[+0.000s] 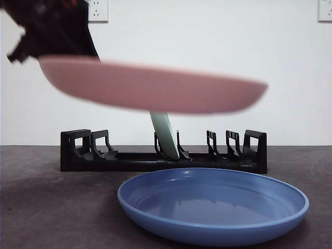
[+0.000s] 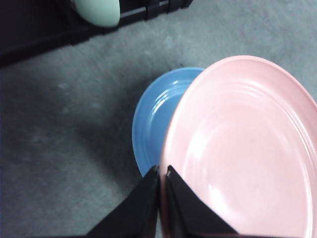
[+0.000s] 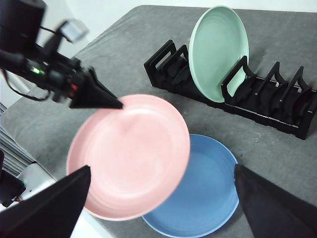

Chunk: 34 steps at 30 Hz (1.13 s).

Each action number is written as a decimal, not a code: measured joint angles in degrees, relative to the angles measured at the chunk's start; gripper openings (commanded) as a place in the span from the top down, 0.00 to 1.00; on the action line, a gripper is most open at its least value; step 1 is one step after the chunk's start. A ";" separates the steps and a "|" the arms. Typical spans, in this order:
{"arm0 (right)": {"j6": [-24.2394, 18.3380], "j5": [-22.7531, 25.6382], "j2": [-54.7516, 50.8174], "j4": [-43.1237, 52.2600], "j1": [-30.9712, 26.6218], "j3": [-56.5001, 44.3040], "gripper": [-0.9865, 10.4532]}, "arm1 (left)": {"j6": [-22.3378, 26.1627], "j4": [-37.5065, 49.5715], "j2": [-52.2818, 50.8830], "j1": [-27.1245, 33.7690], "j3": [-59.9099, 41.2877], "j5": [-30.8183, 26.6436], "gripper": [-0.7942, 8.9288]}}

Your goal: Place the plate

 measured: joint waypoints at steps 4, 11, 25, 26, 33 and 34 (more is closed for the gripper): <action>0.00 0.00 0.00 0.00 0.00 0.00 0.51 | -0.39 4.11 4.15 -0.50 -0.09 0.44 0.91; 0.83 0.00 -0.02 -0.02 0.00 0.00 0.51 | -0.83 9.40 10.91 -1.53 -0.09 0.87 0.91; 2.38 -0.94 0.00 -0.04 0.00 0.00 0.51 | -1.03 16.92 19.71 -5.14 -0.09 -1.29 0.91; 2.43 -0.96 0.00 -0.04 0.00 0.00 0.51 | -1.03 17.05 20.11 -5.20 -0.09 -1.79 0.91; 2.54 -0.96 0.00 -0.04 0.00 0.00 0.51 | -1.46 18.18 20.94 -5.20 -0.09 -1.95 0.91; 2.54 -0.96 0.00 -0.04 0.00 0.00 0.51 | -1.46 18.49 20.94 -5.20 -0.09 -1.95 0.88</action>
